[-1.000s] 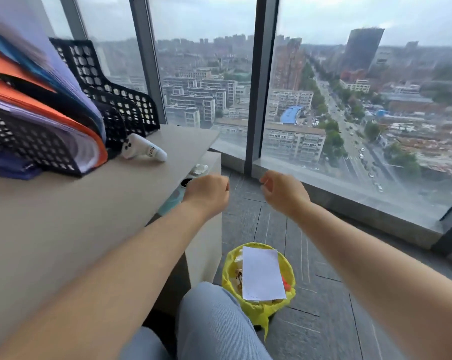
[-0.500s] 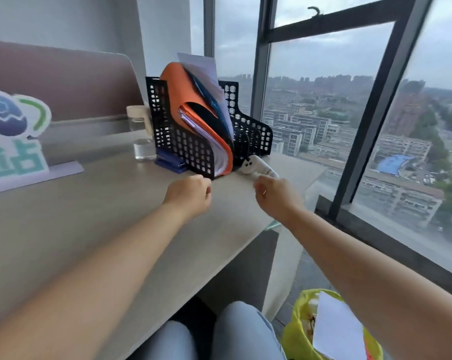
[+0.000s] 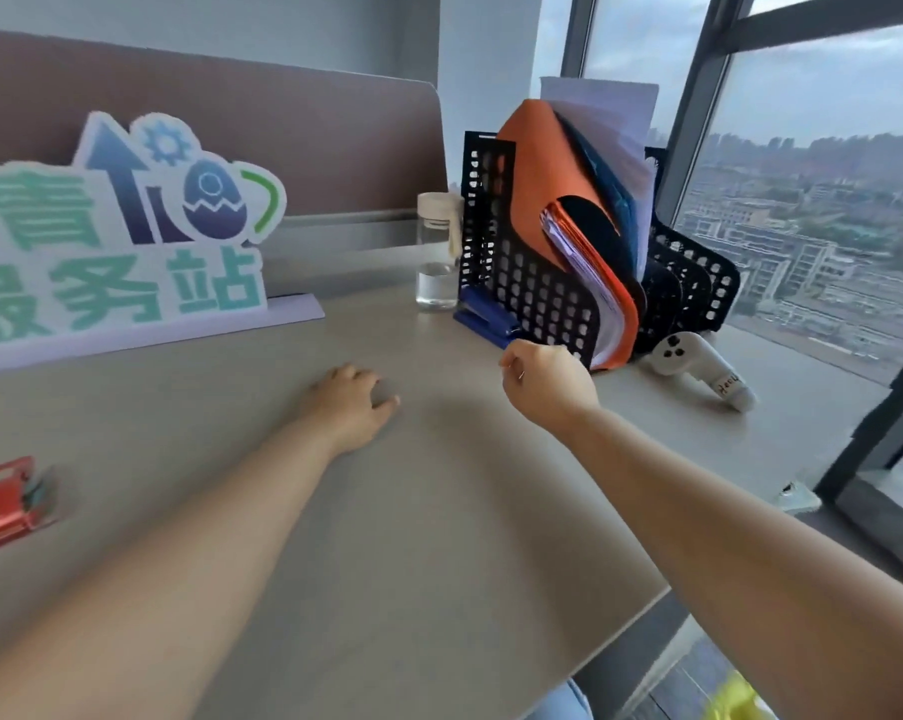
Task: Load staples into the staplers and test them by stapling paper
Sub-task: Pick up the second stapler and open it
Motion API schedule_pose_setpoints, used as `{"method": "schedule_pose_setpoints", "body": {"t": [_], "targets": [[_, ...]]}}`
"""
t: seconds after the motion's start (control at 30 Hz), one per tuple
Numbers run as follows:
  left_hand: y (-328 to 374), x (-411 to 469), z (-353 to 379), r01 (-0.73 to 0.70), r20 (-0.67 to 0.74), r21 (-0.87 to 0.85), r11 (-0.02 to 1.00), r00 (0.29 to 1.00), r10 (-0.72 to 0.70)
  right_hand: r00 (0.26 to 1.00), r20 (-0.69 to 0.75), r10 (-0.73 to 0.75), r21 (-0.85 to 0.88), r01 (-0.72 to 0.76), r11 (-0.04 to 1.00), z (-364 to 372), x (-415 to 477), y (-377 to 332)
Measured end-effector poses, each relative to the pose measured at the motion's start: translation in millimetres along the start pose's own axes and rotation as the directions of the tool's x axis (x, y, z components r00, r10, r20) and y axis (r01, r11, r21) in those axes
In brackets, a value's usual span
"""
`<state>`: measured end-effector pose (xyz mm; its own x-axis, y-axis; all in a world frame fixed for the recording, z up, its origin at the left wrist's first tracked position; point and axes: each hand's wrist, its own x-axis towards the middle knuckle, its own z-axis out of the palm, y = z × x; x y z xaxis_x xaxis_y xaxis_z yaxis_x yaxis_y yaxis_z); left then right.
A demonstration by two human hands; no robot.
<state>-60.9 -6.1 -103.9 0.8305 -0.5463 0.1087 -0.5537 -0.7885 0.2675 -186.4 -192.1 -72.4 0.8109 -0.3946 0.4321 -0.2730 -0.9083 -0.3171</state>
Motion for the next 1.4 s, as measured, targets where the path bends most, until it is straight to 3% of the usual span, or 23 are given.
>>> {"method": "schedule_pose_setpoints", "body": {"t": [0.27, 0.63, 0.9, 1.07, 1.17, 1.27, 1.33, 1.4], "targets": [[-6, 2, 4, -0.004, -0.060, -0.065, 0.998, 0.998, 0.000, 0.994, 0.108, -0.003, -0.113, 0.015, 0.993, 43, 65, -7], [-8, 4, 4, -0.019, -0.095, -0.113, 0.993, 0.995, 0.008, 0.956, 0.181, 0.230, -0.300, -0.169, 0.939, 78, 108, 0], [-10, 5, 5, -0.012, -0.101, -0.110, 0.994, 0.995, 0.001, 0.974, 0.101, 0.201, -0.313, -0.161, 0.936, 73, 117, -1], [-10, 5, 4, -0.008, -0.103, -0.146, 0.989, 0.995, -0.007, 0.973, 0.189, 0.135, -0.335, -0.065, 0.940, 60, 114, -9], [-11, 2, -1, 0.035, -0.117, -0.375, 0.926, 0.989, -0.085, 0.962, 0.262, 0.071, -0.229, -0.010, 0.973, 57, 104, -18], [-14, -2, -9, 0.073, -0.125, -0.670, 0.738, 0.970, -0.210, 0.947, 0.321, -0.027, -0.005, 0.031, 1.000, 52, 84, -35], [-17, -9, -15, 0.097, -0.095, -0.735, 0.672, 0.966, -0.243, 0.934, 0.337, -0.114, 0.121, 0.078, 0.990, 49, 65, -49], [-19, -19, -22, 0.099, -0.065, -0.726, 0.680, 0.975, -0.212, 0.915, 0.356, -0.187, 0.204, 0.119, 0.972, 46, 45, -65]]}}
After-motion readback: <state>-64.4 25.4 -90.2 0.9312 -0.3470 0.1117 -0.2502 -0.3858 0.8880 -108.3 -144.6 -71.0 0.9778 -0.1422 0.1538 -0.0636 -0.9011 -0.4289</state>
